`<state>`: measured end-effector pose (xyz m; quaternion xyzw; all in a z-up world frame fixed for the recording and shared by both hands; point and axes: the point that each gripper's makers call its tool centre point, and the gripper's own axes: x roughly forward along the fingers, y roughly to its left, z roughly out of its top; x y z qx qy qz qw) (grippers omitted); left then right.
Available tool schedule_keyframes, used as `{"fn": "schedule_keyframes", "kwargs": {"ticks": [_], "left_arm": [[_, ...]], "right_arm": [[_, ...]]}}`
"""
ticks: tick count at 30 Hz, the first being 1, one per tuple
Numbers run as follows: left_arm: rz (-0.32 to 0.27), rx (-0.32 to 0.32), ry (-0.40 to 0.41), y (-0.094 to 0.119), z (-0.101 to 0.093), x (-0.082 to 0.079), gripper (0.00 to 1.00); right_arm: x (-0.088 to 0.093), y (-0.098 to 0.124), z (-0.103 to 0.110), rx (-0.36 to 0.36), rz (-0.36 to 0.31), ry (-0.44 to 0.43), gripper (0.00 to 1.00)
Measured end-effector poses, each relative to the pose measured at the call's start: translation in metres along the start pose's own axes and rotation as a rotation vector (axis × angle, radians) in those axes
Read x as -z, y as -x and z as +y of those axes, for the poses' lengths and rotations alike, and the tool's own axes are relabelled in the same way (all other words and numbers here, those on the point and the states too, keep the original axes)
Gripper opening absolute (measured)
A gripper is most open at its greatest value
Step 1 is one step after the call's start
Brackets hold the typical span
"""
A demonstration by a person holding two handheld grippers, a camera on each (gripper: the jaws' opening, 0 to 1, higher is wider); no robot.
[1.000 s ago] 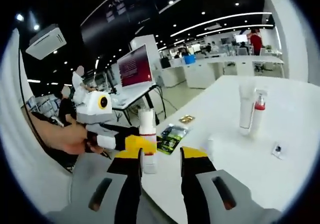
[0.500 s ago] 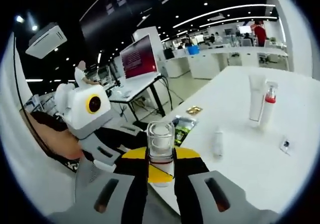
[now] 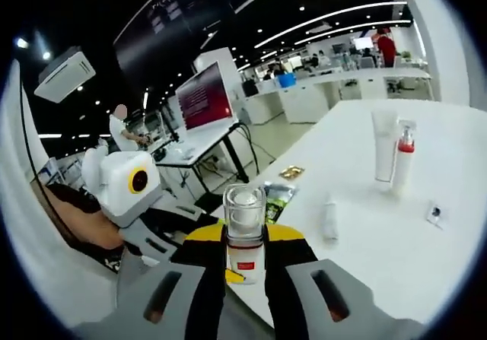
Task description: Arrange the skincare products in the storage area until every visible bottle or jar stands upright without overlapping.
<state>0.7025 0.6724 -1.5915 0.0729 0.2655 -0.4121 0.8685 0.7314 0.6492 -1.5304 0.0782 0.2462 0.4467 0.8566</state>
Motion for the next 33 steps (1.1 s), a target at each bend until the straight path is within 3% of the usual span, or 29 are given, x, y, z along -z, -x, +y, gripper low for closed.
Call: {"fn": "schedule_keyframes", "kwargs": {"ticks": [2,4,8,14,15,17,20,27,29,30,33], "left_arm": [[0.050,-0.077,-0.120,0.007,0.015,0.012,0.28],[0.083,-0.080,-0.145,0.009,0.017,0.022,0.29],[0.130,-0.148,-0.200,0.017,0.029,0.038,0.34],[0.119,-0.191,-0.150,0.021,0.037,0.047,0.34],[0.114,-0.176,-0.086,0.017,0.034,0.049,0.34],[0.104,-0.179,-0.033,0.013,0.036,0.051,0.34],[0.125,-0.200,-0.089,0.009,0.039,0.055,0.34],[0.157,-0.212,-0.035,0.004,0.044,0.067,0.31],[0.176,-0.206,-0.051,0.002,0.040,0.072,0.31],[0.204,-0.213,-0.101,0.003,0.041,0.075,0.31],[0.217,-0.209,-0.106,0.002,0.039,0.078,0.29]], "right_arm": [[-0.001,0.000,-0.006,0.012,-0.005,-0.008,0.16],[-0.001,-0.001,-0.012,0.024,-0.007,-0.013,0.16],[0.000,-0.001,-0.021,0.047,0.003,-0.014,0.16],[-0.002,0.002,-0.039,0.093,-0.004,-0.032,0.16],[-0.003,0.003,-0.043,0.101,-0.011,-0.035,0.16],[-0.004,0.003,-0.048,0.112,-0.015,-0.038,0.16],[-0.006,0.001,-0.058,0.135,-0.012,-0.035,0.16],[-0.010,-0.005,-0.081,0.181,-0.031,-0.036,0.16],[-0.010,-0.008,-0.086,0.187,-0.041,-0.057,0.16],[-0.009,-0.011,-0.089,0.191,-0.038,-0.058,0.16],[-0.005,-0.018,-0.095,0.203,-0.023,-0.057,0.16]]}}
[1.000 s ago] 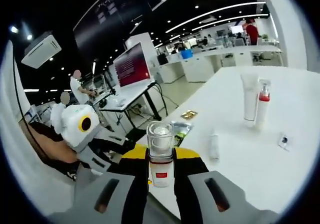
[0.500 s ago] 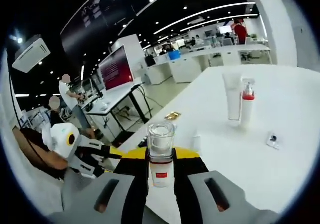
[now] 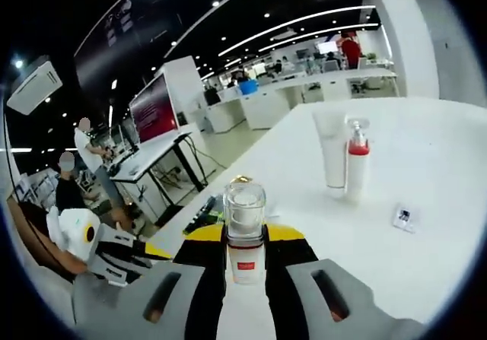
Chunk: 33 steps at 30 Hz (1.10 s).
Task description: Arrange the skincare products in the storage area until every visible bottle or jar stands upright without overlapping.
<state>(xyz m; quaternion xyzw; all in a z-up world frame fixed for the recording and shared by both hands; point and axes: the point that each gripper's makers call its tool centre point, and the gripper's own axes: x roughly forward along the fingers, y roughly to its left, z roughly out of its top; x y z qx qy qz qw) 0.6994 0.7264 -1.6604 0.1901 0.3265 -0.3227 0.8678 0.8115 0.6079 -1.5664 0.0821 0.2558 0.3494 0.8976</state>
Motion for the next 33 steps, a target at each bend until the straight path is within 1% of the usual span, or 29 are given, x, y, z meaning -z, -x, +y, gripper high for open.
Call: {"fn": "schedule_keyframes", "kwargs": {"ticks": [1,2,4,6,11,12,14,18,20,23,25,28,33], "left_arm": [[0.019,-0.002,-0.012,0.000,0.001,0.003,0.28],[0.041,-0.018,-0.015,0.001,0.005,0.007,0.28],[0.039,-0.022,-0.006,0.001,0.006,0.007,0.28],[0.043,-0.027,-0.012,0.001,0.006,0.008,0.28],[0.065,-0.042,-0.015,0.001,0.009,0.013,0.28],[0.073,-0.039,-0.028,0.001,0.009,0.014,0.28],[0.088,-0.045,-0.026,0.001,0.010,0.016,0.27],[0.082,-0.050,-0.016,0.001,0.011,0.016,0.27],[0.085,-0.047,-0.018,0.000,0.010,0.016,0.27],[0.100,-0.041,-0.030,0.000,0.009,0.019,0.27],[0.100,-0.040,-0.032,0.000,0.009,0.019,0.27],[0.103,-0.031,-0.034,0.000,0.007,0.020,0.27],[0.110,-0.022,-0.037,-0.001,0.006,0.021,0.27]], "right_arm": [[0.001,-0.004,-0.002,0.004,0.004,0.001,0.16],[0.002,-0.006,-0.004,0.009,0.007,0.002,0.16],[0.005,-0.013,-0.008,0.023,0.014,0.003,0.16],[0.005,-0.019,-0.015,0.046,0.018,-0.001,0.16],[-0.003,-0.031,-0.028,0.088,0.000,-0.007,0.16],[-0.005,-0.033,-0.029,0.091,0.000,-0.002,0.16],[-0.008,-0.037,-0.035,0.111,-0.005,0.017,0.16],[-0.012,-0.042,-0.045,0.143,-0.012,0.012,0.16],[-0.014,-0.045,-0.052,0.176,-0.017,0.011,0.16],[-0.018,-0.050,-0.060,0.208,-0.043,0.031,0.16],[-0.018,-0.054,-0.068,0.240,-0.045,0.047,0.16],[-0.018,-0.060,-0.080,0.288,-0.066,0.017,0.16],[-0.018,-0.072,-0.087,0.333,-0.070,0.040,0.16]]}}
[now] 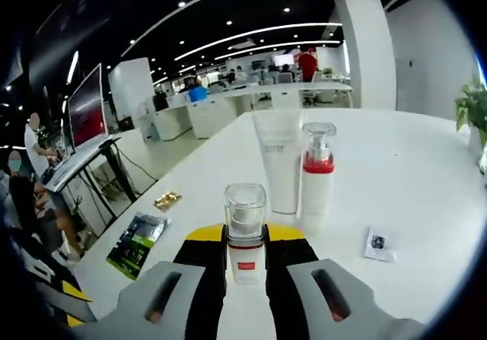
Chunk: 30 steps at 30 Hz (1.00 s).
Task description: Arrange the skincare products in the storage area until every visible bottle or jar stands upright without overlapping.
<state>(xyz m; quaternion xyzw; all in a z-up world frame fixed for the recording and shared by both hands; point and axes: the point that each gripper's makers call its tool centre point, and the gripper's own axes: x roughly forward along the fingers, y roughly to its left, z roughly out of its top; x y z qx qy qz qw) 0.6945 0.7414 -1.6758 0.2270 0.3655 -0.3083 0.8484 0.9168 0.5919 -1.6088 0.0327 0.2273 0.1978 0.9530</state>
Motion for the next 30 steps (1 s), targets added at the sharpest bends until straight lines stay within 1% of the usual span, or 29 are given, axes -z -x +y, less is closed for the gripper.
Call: {"fn": "schedule_keyframes", "kwargs": {"ticks": [5,9,11,12,15,17,20,24,25,26,28,30], "left_arm": [[0.015,0.006,-0.003,-0.001,-0.001,0.003,0.27],[0.029,0.009,0.000,-0.002,-0.001,0.006,0.27],[0.031,0.011,-0.001,-0.002,-0.001,0.006,0.27],[0.032,0.011,-0.001,-0.002,-0.001,0.006,0.27],[0.037,0.014,0.002,-0.003,-0.002,0.007,0.27],[0.039,0.018,0.002,-0.003,-0.003,0.007,0.27],[0.043,0.023,-0.001,-0.004,-0.004,0.008,0.27],[0.044,0.024,0.002,-0.004,-0.004,0.009,0.27],[0.046,0.025,0.002,-0.004,-0.004,0.009,0.27],[0.048,0.028,0.004,-0.004,-0.004,0.009,0.26],[0.055,0.041,0.000,-0.004,-0.006,0.011,0.19],[0.055,0.043,-0.002,-0.004,-0.007,0.011,0.19]], "right_arm": [[0.004,-0.013,-0.004,0.029,0.012,0.033,0.16],[0.002,-0.024,-0.016,0.081,0.006,0.054,0.16],[0.002,-0.030,-0.020,0.093,0.007,0.047,0.16],[0.002,-0.033,-0.025,0.115,0.001,0.047,0.16],[0.001,-0.041,-0.030,0.143,0.001,0.047,0.16],[-0.001,-0.046,-0.031,0.149,-0.015,0.041,0.16],[-0.002,-0.050,-0.029,0.155,-0.021,0.066,0.16],[0.004,-0.056,-0.032,0.167,-0.013,0.057,0.16],[0.002,-0.057,-0.033,0.171,-0.031,0.066,0.16],[0.003,-0.061,-0.032,0.168,-0.023,0.055,0.16],[0.003,-0.062,-0.031,0.168,-0.031,0.063,0.16],[0.001,-0.062,-0.030,0.169,-0.037,0.069,0.16]]}}
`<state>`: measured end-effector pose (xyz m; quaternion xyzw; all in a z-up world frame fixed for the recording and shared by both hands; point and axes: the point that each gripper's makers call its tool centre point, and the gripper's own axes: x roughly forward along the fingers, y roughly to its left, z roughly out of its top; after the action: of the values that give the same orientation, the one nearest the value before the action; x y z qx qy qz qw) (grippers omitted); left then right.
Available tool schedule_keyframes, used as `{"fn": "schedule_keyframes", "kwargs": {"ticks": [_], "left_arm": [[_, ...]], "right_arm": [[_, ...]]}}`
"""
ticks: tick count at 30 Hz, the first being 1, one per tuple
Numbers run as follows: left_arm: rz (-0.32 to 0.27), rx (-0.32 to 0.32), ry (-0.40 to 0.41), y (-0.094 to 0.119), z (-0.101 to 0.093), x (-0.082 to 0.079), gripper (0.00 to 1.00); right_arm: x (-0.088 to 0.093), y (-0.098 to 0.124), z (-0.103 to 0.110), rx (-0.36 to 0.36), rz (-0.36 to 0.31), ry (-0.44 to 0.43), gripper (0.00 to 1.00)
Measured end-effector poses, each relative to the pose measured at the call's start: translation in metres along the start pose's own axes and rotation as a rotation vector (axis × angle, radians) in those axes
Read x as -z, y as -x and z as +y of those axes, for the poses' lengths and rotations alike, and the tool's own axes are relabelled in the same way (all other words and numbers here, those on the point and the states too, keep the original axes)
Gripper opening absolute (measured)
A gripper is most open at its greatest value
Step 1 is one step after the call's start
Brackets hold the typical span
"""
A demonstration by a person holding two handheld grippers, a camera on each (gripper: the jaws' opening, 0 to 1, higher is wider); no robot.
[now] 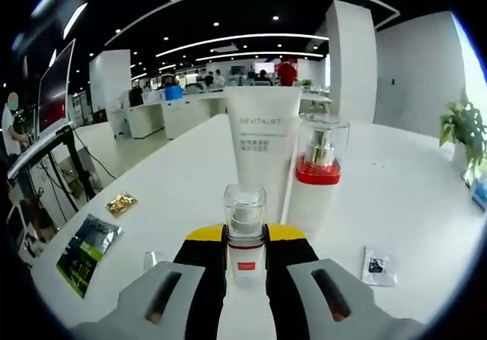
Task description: Arrange the skincare products in the storage area until every visible bottle or jar stands upright without overlapping.
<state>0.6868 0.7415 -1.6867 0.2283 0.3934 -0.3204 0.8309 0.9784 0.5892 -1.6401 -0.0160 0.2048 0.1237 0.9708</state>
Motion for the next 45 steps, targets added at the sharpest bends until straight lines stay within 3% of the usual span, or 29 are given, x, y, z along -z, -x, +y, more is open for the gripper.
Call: {"fn": "schedule_keyframes", "kwargs": {"ticks": [10,17,29,32,38,41,45], "left_arm": [[0.010,0.005,0.000,-0.001,-0.001,0.002,0.19],[0.016,0.008,-0.004,-0.002,-0.002,0.003,0.19],[0.021,0.010,-0.008,-0.002,-0.002,0.004,0.19],[0.022,0.011,-0.008,-0.002,-0.002,0.004,0.19],[0.025,0.010,-0.005,-0.002,-0.002,0.004,0.19],[0.026,0.010,-0.006,-0.002,-0.002,0.004,0.19],[0.028,0.012,-0.007,-0.002,-0.002,0.005,0.19]], "right_arm": [[-0.002,-0.002,-0.009,0.062,-0.032,-0.054,0.16],[-0.001,0.000,-0.004,0.065,-0.024,0.024,0.16],[0.002,0.007,-0.002,0.058,-0.028,0.026,0.17],[0.018,0.005,-0.002,0.048,0.042,-0.012,0.18],[0.024,0.005,-0.004,0.048,0.052,-0.044,0.22],[0.035,0.001,-0.003,0.025,0.096,-0.046,0.30],[0.044,-0.006,-0.005,0.001,0.140,-0.011,0.29]]}}
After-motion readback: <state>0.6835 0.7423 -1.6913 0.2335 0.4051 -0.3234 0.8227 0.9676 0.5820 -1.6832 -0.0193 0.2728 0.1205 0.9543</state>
